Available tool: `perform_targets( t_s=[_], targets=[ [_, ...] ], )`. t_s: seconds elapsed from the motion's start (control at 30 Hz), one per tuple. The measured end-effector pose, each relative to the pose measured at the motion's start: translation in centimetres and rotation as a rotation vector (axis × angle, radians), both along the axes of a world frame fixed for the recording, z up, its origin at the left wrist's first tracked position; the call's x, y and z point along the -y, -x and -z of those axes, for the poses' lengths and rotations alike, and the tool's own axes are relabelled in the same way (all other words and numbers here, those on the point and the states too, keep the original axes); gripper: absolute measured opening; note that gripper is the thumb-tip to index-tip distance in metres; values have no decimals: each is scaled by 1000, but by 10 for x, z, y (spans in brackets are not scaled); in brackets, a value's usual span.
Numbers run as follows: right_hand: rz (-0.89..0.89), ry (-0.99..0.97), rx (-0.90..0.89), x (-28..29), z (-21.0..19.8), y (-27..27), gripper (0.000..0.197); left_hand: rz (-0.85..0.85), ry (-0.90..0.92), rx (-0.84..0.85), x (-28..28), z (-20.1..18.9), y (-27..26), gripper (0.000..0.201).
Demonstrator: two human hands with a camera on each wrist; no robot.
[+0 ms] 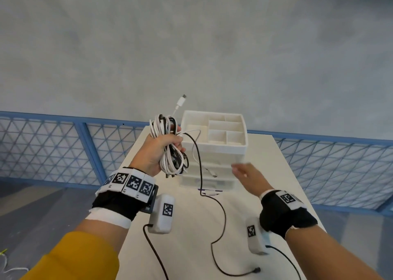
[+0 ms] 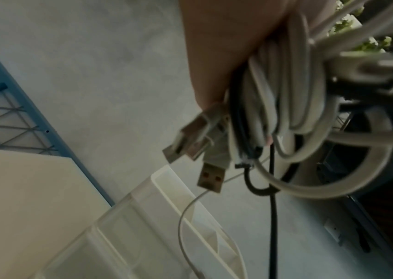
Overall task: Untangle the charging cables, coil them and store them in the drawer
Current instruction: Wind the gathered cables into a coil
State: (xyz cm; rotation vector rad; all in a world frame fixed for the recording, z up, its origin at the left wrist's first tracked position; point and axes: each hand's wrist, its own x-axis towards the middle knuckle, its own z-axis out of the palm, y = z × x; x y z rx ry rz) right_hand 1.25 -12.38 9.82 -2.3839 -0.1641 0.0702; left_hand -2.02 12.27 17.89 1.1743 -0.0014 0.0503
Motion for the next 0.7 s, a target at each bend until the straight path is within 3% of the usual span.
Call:
perform_targets(
  t_s=[0.1,0.17,0.23,0.37,0.53,0.63,0.7],
  targets=[
    [-184,-404,202,-33,-51,14,46,60,-50,-4,5,3,0,21],
    [-383,-406,158,-55,-72,17,68,101,-95,-13,11,3,3,16],
    [-476,-260,155,-71,-77,13,71,115,-122,-30,15,3,4,12],
    [-479,-398,-6,-69,-56,4,9,12,-58,-3,2,1,0,26],
    [-350,-571,-132,-48,-30,11,22,-123,23,31,-19,7,0,20],
    [-224,-637,-10,-61,-40,17,24,-130,-4,-10,-12,21,1,17],
    [-256,-524,146,-76,-46,24,29,-92,-24,-41,-1,31,4,15]
  ],
)
